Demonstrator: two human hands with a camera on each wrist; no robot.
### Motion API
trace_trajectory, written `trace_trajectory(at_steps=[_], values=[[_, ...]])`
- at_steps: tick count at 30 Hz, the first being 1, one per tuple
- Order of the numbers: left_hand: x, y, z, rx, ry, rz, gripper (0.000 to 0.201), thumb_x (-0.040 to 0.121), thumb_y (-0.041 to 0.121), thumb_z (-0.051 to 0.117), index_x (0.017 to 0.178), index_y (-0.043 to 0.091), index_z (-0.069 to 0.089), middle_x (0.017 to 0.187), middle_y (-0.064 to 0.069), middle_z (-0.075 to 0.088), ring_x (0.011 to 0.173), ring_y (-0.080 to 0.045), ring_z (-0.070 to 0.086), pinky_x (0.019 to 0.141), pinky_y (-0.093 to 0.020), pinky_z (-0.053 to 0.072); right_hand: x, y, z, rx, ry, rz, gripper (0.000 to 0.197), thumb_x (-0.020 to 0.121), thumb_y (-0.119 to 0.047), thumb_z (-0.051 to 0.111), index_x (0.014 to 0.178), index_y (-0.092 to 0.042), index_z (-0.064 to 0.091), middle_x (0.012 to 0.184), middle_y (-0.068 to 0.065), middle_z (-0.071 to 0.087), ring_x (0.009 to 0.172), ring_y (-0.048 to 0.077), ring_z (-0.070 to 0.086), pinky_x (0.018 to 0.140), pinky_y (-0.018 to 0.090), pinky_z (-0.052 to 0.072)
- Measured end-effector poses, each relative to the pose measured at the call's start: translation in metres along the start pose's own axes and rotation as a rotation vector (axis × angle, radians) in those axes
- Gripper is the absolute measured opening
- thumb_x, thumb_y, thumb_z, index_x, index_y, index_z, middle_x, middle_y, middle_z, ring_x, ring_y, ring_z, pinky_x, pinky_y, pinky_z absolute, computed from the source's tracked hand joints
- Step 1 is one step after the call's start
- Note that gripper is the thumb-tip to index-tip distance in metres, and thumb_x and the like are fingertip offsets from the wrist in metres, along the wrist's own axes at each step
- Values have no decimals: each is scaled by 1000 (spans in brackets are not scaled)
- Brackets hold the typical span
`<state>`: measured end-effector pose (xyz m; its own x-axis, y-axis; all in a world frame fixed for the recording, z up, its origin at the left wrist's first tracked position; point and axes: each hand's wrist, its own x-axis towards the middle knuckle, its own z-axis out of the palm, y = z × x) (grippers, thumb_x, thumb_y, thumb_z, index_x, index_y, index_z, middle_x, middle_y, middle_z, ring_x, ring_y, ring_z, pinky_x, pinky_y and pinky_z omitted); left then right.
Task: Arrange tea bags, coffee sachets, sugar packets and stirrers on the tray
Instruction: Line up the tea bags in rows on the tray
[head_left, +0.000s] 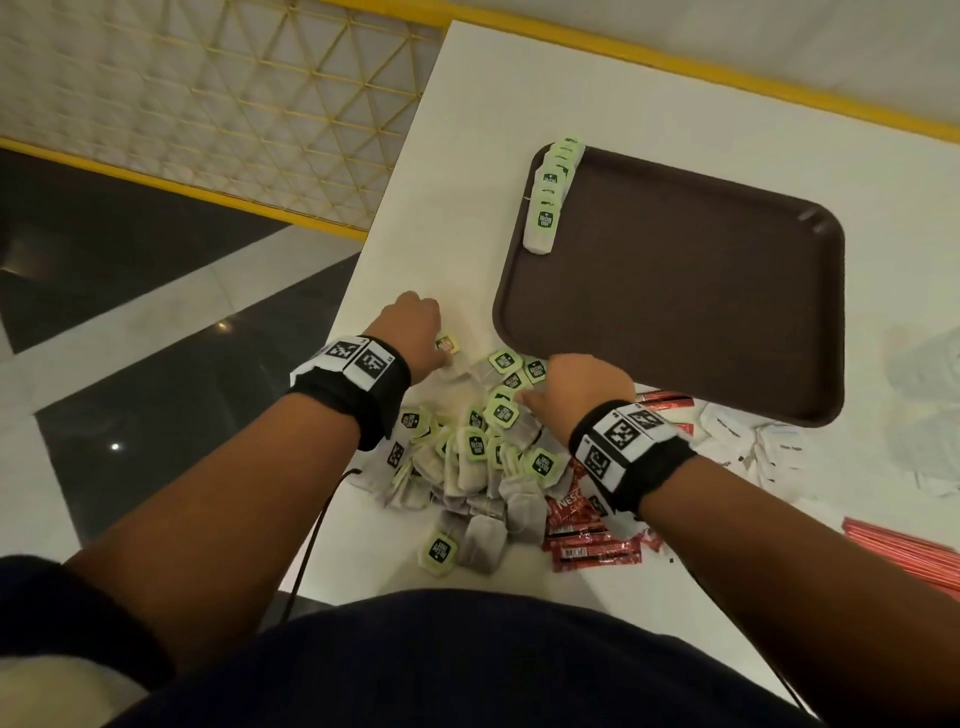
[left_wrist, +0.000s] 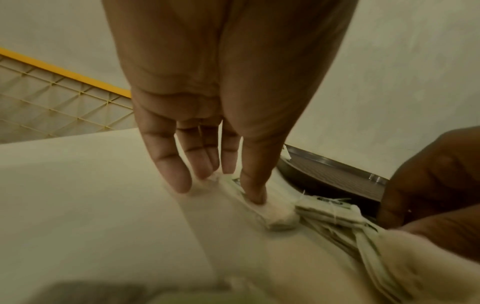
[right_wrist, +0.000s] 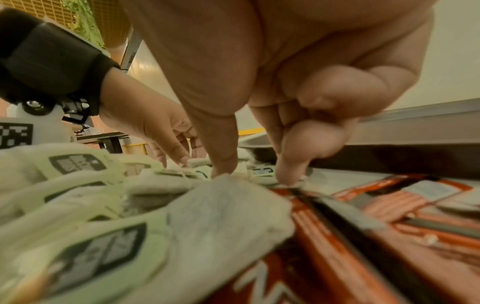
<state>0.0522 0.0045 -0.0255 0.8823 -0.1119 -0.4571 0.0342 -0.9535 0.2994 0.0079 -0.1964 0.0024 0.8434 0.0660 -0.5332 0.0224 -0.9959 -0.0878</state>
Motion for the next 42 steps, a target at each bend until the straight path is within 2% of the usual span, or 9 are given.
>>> trace_trajectory(at_steps=[4,8,17,21,25,28,34,38,42], values=[[-2,4,3,53,-15,60,49,77,38,80,114,13,60,117,-9,49,107,-28,53,92,-36,45,5,-1,4,5,30,-17,39,89,-52,58,106,-16,59,104,3,64,92,24,63,71,34,48],[-3,5,5,-22,-56,82,34,79,26,79,97,15,52,101,-3,51,95,-26,56,75,-30,40,8,1,8,95,8,-15,49,85,-49,65,117,-14,53,117,8,54,103,28,59,82,40,52],[-6,7,-10,-430,38,131,11,92,22,64,100,15,65,90,4,62,77,-8,55,69,-24,45,5,3,8,227,30,-96,26,85,-36,65,102,-19,56,111,5,50,102,26,53,84,38,49],[-6,14,-8,-517,8,159,11,95,23,60,99,15,67,92,1,67,83,-15,62,74,-29,53,5,3,10,238,32,-122,29,84,-38,66,103,-18,57,111,6,50,102,27,53,86,39,49],[-6,19,0,-472,-59,152,17,95,25,61,103,12,68,95,0,68,82,-14,60,73,-25,50,4,4,11,241,39,-132,27,83,-37,67,101,-18,60,110,5,49,101,25,52,87,40,50],[-6,18,4,-386,-90,138,23,93,31,64,107,13,68,101,1,69,93,-14,61,84,-28,48,4,5,10,259,46,-153,21,82,-37,70,92,-20,62,106,2,50,96,21,53,85,39,51],[-9,19,3,-260,-147,132,34,83,28,76,113,18,65,116,1,64,94,-15,60,87,-30,47,6,9,2,297,-46,-216,17,83,-31,69,83,-21,55,85,-3,61,81,18,60,69,30,48],[-11,25,5,-113,-199,199,44,79,20,79,120,19,62,116,3,62,88,-12,53,81,-25,43,9,7,4,369,-48,-194,30,82,-31,73,93,-19,48,80,-4,54,76,18,56,60,28,40],[-12,28,8,-7,-209,200,41,79,22,78,115,21,60,111,0,60,91,-17,57,84,-33,50,11,8,9,421,-56,-146,43,80,-36,76,112,-18,52,101,-1,59,94,19,58,75,29,47]])
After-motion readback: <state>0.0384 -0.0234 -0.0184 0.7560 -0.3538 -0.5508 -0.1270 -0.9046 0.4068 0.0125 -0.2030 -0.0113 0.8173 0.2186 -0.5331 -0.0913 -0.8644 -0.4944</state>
